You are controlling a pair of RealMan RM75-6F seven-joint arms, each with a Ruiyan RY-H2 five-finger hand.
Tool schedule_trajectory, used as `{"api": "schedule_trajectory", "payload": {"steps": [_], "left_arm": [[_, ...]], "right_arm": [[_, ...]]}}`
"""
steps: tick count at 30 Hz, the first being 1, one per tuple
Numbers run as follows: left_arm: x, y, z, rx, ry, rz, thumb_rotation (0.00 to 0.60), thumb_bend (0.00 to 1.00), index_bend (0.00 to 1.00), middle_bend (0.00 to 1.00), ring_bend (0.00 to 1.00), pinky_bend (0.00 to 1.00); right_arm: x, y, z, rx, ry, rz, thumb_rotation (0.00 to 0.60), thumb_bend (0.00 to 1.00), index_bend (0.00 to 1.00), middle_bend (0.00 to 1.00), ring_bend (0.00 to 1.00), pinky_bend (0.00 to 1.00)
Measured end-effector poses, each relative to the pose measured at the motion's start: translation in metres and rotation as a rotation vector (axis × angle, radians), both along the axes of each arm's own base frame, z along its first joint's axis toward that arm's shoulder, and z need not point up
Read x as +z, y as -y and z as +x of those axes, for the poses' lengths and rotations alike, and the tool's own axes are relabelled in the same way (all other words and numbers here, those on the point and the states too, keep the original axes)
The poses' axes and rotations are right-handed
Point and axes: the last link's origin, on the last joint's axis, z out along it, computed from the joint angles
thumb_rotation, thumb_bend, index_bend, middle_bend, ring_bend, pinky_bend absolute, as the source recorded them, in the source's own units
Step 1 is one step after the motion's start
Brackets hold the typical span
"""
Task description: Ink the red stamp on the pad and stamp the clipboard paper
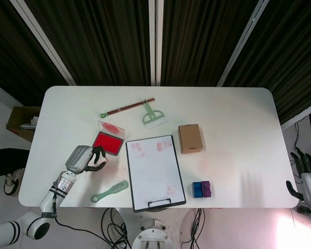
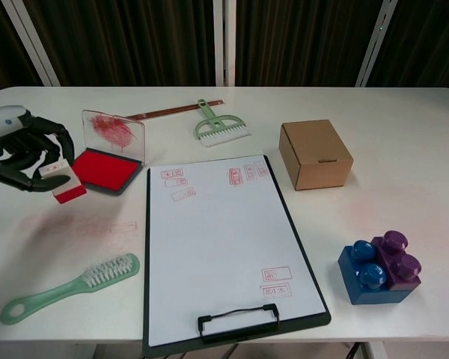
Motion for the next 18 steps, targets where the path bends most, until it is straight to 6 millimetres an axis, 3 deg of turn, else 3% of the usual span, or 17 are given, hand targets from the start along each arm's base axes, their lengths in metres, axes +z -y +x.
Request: {"api": "schedule_trajectory", "payload": {"steps": [8, 18], "left_arm": [[-0.016, 0.012, -0.011, -0.001, 0.019, -0.018, 0.6, 0.43, 0.66, 0.7, 0.88, 0.94], [-0.021, 0.012, -0.018, 0.001, 0.01, -0.014, 0.6, 0.42, 0.63, 0.68, 0.88, 0.94]], "right_arm": [[-0.002, -0.001, 0.0, -0.007, -0.004, 0.006, 0.6, 0.29, 0.0, 0.0, 0.0, 0.0], [-0.001, -0.001, -0.001, -0.01, -0.005, -0.001, 0.6, 0.29, 0.0, 0.0, 0.0, 0.0]]}}
